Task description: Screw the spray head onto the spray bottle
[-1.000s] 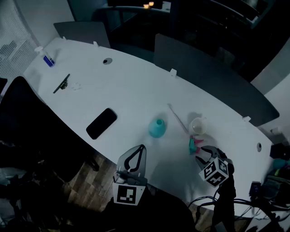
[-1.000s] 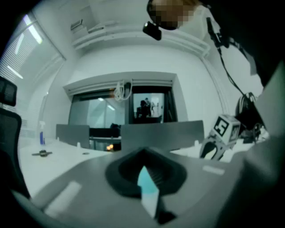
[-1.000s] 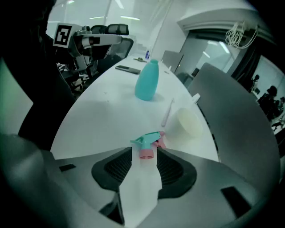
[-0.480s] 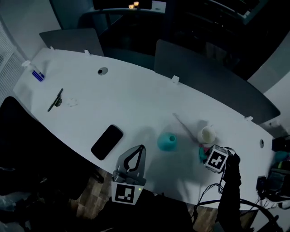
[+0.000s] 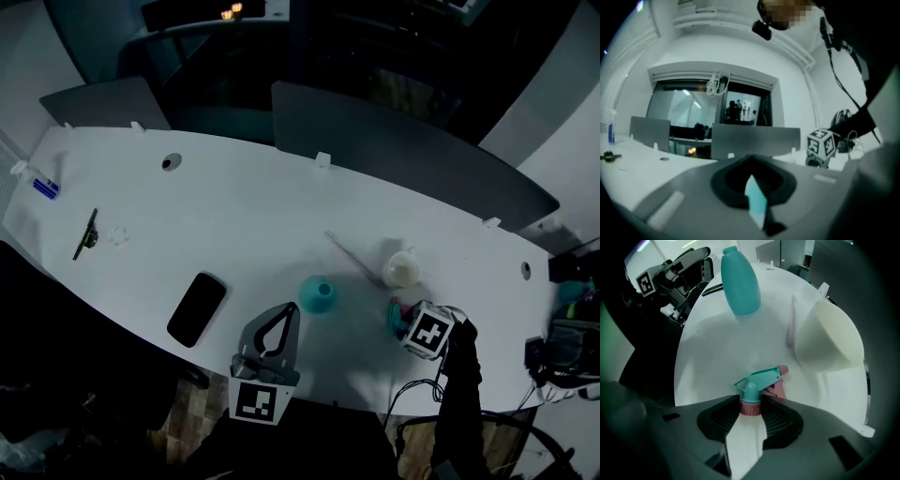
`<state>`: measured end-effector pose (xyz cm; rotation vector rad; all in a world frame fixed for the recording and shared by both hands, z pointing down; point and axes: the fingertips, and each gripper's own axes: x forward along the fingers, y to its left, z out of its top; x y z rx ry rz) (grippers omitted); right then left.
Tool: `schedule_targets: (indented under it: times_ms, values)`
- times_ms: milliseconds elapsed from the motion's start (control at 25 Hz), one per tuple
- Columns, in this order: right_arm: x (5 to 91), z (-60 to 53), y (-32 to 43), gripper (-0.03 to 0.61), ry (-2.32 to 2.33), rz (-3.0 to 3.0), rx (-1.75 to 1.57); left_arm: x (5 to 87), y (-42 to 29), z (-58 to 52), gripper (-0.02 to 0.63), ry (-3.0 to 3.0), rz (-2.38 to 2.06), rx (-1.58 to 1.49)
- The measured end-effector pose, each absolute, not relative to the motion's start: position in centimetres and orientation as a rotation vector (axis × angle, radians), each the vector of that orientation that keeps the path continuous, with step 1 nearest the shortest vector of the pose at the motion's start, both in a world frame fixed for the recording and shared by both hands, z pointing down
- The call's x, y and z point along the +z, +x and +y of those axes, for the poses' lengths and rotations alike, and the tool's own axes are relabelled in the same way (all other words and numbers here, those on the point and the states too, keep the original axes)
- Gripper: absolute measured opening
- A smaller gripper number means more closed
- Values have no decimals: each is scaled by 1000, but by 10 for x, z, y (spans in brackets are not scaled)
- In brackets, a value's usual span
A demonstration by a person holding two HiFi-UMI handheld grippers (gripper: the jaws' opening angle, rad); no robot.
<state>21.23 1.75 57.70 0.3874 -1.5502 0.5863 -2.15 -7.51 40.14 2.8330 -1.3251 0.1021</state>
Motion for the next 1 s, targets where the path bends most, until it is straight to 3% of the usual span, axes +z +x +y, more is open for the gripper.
schedule_targets:
  times_ms: [280, 560, 760, 1000]
  values:
    - [576, 16, 208, 150, 491, -1575, 472, 403, -6, -70, 5, 2804, -1299, 75]
    - [570, 15, 201, 149, 760, -1736, 722, 402, -7, -71, 5, 2782, -1343, 60]
    - [506, 0, 177, 149, 1076, -2146, 804, 397, -22, -71, 5, 2767, -1428, 60]
    - [421, -13, 158, 149, 1437, -2599, 603, 396, -36, -68, 5, 2749, -1497, 85]
